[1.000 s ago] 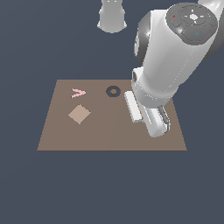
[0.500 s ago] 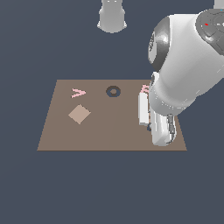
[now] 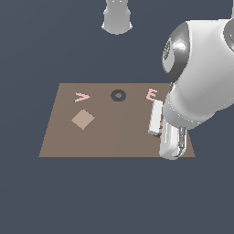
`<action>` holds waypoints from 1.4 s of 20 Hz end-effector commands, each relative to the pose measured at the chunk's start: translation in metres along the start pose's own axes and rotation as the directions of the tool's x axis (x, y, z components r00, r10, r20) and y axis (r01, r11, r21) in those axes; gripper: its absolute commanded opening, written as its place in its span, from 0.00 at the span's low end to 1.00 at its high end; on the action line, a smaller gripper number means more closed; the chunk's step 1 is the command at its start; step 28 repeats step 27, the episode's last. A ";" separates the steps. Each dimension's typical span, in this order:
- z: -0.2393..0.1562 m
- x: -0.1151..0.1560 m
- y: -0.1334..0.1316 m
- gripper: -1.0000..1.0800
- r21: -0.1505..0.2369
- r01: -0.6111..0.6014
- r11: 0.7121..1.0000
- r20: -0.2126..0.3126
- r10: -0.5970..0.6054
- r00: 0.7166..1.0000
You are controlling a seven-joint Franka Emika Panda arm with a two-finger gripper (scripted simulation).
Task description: Insert a designated object into the corresponding slot on a board.
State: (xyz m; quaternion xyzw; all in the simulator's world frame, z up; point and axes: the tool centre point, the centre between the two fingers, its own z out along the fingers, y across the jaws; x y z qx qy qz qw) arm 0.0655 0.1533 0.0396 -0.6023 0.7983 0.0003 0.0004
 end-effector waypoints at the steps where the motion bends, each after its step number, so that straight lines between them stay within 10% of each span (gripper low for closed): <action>1: 0.000 -0.003 -0.003 0.00 0.000 -0.032 0.999 0.000 0.032 0.999; 17: 0.010 -0.005 -0.008 0.00 -0.001 -0.071 0.998 0.000 0.071 0.998; 18: 0.010 -0.005 -0.008 0.96 -0.001 -0.071 0.998 0.000 0.071 0.998; 28: 0.010 -0.005 -0.008 0.96 -0.001 -0.071 0.998 0.000 0.071 0.998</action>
